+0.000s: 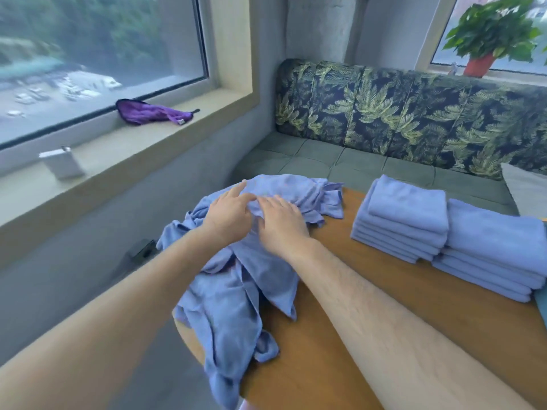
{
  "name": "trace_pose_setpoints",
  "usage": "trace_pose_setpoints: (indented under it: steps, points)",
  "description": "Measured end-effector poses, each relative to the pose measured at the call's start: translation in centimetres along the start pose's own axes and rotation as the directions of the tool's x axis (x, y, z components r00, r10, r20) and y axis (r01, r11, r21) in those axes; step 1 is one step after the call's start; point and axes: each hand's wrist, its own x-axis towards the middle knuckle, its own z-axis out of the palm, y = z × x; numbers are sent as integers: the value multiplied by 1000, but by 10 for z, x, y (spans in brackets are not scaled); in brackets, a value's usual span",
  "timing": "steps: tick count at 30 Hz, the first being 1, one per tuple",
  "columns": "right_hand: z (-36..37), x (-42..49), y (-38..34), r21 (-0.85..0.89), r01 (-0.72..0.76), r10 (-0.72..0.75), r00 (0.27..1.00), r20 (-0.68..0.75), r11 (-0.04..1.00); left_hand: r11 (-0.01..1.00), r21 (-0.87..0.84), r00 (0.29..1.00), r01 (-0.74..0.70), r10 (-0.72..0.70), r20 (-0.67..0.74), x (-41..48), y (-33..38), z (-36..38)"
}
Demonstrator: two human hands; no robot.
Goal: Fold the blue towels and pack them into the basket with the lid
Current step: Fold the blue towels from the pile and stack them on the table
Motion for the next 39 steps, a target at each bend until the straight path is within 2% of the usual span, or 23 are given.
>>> trace_pose_setpoints:
  steps: [2,5,9,15,19,23,27,30,32,36,39]
  points:
    - [16,9,-19,31,35,-35,999,23,999,997,46,998,59,-59,5,-8,-26,-10]
    - [33,24,-36,54,-1,-3,998,70,999,994,33,994,106,-107,35,-20,-51,-17]
    - [42,35,-41,-64,-20,25,997,76,998,997,-18,996,78,-77,55,-30,-65,-16]
    - [15,13,-20,55,-31,39,986,-163,998,996,-86,1000,-2,1,-13,-28,-41,-17]
    - [-24,-18,13,146,16,39,931,-364,989,997,-41,997,-63,61,-57,-22,1,-22]
    - [-66,-68,55,155,-74,138,880,-455,985,984,-38,985,-173,173,-10,-25,55,-24]
    - [-97,-138,100,118,-258,283,872,-398,959,936,-41,937,-349,349,-2,-42,128,-11]
    - [-117,-198,124,54,-446,439,840,-318,893,875,-90,879,-476,475,-35,-64,181,5]
    - [-122,-236,126,78,-477,480,836,-265,875,825,-117,832,-554,553,-36,-81,209,22]
    - [-112,-289,126,153,-499,519,844,-136,853,746,-210,749,-632,657,84,-114,242,58]
    - [-102,-321,132,161,-566,585,803,-113,809,744,-317,770,-588,635,62,-140,242,84]
